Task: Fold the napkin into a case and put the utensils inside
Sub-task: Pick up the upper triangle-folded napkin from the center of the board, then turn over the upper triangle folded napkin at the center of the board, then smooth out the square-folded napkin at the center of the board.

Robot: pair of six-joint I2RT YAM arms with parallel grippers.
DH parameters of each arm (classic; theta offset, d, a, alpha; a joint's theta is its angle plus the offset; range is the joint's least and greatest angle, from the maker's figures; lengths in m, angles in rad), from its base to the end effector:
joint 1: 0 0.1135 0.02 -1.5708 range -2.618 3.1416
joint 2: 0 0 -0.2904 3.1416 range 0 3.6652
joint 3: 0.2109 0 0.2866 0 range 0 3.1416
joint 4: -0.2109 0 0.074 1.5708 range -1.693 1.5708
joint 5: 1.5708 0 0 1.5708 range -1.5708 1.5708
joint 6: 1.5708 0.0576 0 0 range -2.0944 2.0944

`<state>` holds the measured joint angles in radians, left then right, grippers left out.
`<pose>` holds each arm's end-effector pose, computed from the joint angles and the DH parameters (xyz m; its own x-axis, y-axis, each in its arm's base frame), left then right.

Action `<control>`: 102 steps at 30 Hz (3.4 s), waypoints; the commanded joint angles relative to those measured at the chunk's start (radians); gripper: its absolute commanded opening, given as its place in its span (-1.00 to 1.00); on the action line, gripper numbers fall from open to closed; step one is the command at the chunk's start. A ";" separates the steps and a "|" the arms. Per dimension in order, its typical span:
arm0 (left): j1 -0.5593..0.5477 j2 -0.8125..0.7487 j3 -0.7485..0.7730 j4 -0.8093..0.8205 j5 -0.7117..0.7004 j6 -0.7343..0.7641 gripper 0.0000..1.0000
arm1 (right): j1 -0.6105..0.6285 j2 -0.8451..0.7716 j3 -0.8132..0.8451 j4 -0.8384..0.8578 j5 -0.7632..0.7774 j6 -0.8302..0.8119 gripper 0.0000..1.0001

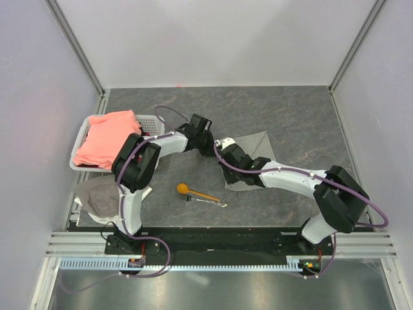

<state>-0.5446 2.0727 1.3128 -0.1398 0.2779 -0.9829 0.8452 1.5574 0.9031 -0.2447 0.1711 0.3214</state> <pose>0.4064 -0.2646 0.1172 -0.9075 -0.3859 -0.1661 -0.2001 0.7448 -0.6366 0.2438 0.2601 0.1786 -0.7035 -0.3239 -0.6326 -0.4686 0.8806 0.0702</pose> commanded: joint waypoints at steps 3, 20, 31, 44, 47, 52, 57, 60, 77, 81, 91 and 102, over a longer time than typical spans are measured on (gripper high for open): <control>0.077 -0.175 0.003 -0.021 -0.043 0.096 -0.96 | 0.003 0.012 0.095 0.002 -0.146 0.089 -1.00; 0.279 -0.579 0.180 -0.230 -0.174 0.276 -0.96 | 0.140 0.277 0.672 0.149 -0.585 0.292 -1.00; 0.059 -0.102 0.451 -0.178 -0.178 0.270 -0.96 | -0.178 0.224 0.039 0.749 -0.897 0.507 -1.00; -0.150 0.202 0.663 -0.169 -0.281 0.297 -0.93 | -0.366 0.034 -0.395 0.688 -0.768 0.446 -0.94; -0.153 0.207 0.677 -0.170 -0.205 0.309 -0.45 | -0.408 -0.061 -0.435 0.572 -0.684 0.417 -0.56; -0.153 0.110 0.674 -0.230 -0.057 0.337 0.44 | -0.478 -0.255 -0.438 0.250 -0.509 0.346 0.20; -0.152 -0.086 0.506 -0.284 -0.002 0.391 0.56 | -0.572 -0.313 -0.391 0.153 -0.475 0.311 0.61; -0.152 -0.126 0.436 -0.285 0.059 0.424 0.66 | -0.618 -0.274 -0.343 0.133 -0.498 0.292 0.66; -0.271 -0.136 0.117 -0.092 -0.006 0.409 -0.05 | -0.759 0.190 0.085 0.222 -0.613 0.220 0.21; -0.273 -0.091 0.120 -0.047 -0.011 0.392 -0.20 | -0.761 0.297 0.178 0.231 -0.619 0.208 0.11; -0.273 0.007 0.111 0.019 0.044 0.346 -0.49 | -0.761 0.447 0.296 0.262 -0.608 0.225 -0.18; -0.321 0.014 0.016 0.121 0.083 0.257 -0.67 | -0.761 0.541 0.424 0.219 -0.620 0.231 -0.75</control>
<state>-0.8307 2.0865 1.3708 -0.0875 0.3321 -0.6640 0.0834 2.0762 1.2690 -0.0116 -0.4450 0.5610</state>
